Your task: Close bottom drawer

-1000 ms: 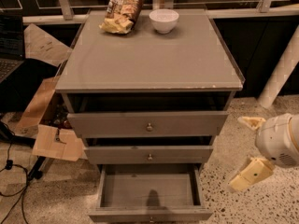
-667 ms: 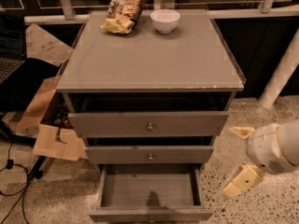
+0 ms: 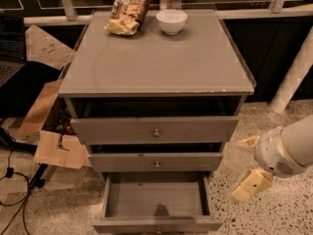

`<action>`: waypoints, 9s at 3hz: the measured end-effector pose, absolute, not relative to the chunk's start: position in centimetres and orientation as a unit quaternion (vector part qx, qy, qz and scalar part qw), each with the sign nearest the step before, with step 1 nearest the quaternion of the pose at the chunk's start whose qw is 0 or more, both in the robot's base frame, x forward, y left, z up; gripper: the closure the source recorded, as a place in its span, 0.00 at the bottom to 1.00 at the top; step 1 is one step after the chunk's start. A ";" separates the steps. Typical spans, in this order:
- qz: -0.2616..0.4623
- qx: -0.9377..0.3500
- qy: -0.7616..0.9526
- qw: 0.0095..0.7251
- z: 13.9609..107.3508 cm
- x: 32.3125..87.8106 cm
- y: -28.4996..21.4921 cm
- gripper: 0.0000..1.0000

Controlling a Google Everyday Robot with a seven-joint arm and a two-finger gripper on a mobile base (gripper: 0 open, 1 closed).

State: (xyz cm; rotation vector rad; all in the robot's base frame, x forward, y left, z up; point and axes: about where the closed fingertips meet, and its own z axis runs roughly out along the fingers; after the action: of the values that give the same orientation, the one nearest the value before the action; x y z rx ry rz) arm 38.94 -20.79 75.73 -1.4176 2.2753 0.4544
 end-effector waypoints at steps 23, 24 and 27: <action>0.311 -0.237 0.907 0.153 18.4 41.2 -16.7 1.00; 0.310 -0.236 0.908 0.152 18.1 41.3 -16.6 1.00; 0.270 -0.342 0.879 0.193 21.1 49.2 -13.5 1.00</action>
Offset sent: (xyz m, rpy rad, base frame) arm 0.0000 0.0000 0.0000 0.0000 0.0000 0.0000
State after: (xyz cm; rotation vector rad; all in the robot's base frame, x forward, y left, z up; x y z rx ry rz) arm 49.20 -13.51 21.11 -0.9608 2.4656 0.7575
